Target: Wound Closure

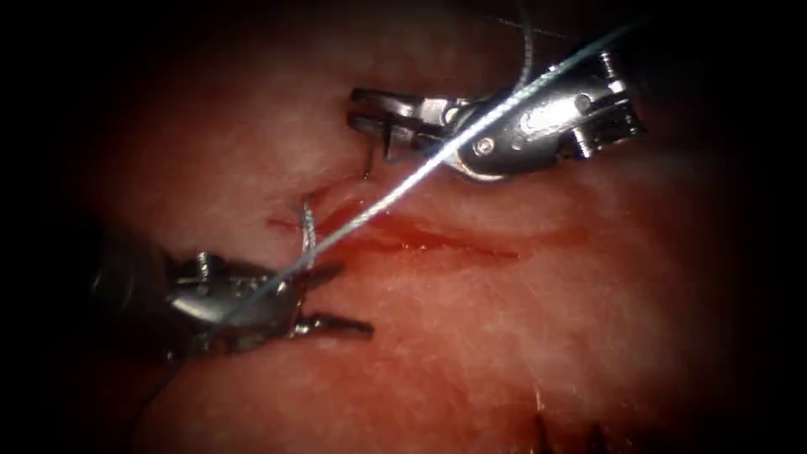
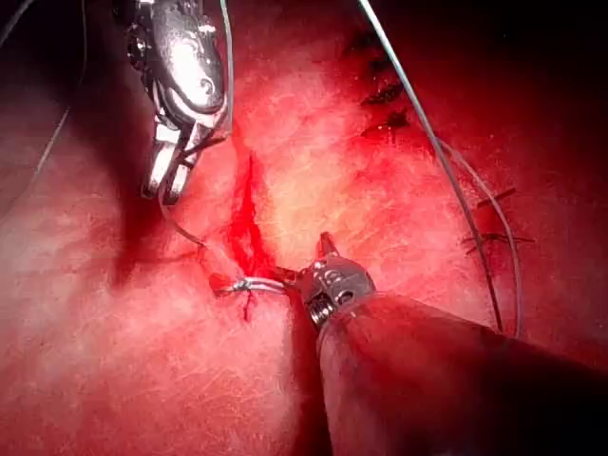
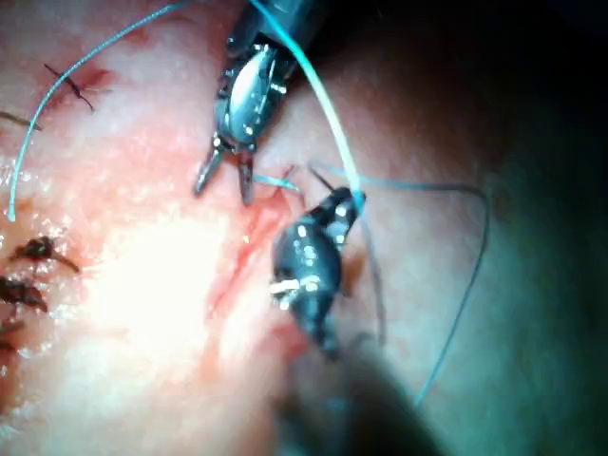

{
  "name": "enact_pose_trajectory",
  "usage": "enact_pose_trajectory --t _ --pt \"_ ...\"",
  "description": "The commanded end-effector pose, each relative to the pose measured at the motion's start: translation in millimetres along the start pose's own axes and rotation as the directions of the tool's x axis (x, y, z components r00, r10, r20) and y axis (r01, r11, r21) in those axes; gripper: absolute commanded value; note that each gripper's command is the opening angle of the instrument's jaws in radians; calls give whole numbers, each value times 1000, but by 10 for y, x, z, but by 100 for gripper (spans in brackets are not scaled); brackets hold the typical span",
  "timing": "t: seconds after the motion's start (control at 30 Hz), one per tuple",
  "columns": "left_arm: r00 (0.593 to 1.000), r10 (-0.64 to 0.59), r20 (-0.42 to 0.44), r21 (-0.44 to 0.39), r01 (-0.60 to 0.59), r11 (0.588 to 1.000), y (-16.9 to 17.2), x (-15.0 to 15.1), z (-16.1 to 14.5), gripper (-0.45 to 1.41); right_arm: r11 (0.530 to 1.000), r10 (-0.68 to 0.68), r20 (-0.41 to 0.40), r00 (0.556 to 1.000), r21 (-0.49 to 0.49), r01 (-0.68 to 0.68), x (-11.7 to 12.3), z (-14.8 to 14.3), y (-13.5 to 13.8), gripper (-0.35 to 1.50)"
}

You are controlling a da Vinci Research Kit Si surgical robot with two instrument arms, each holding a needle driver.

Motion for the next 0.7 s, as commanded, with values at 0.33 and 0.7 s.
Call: enact_pose_trajectory --t 0.33,0.7 --pt "1000 -1 3 -4 1 1000 8 -10 4 41 966 256 21 966 14 -257 -11 13 3 -35" --pt "1000 -1 3 -4 1 1000 8 -10 4 41 890 449 80 890 50 -453 -23 24 13 -35"
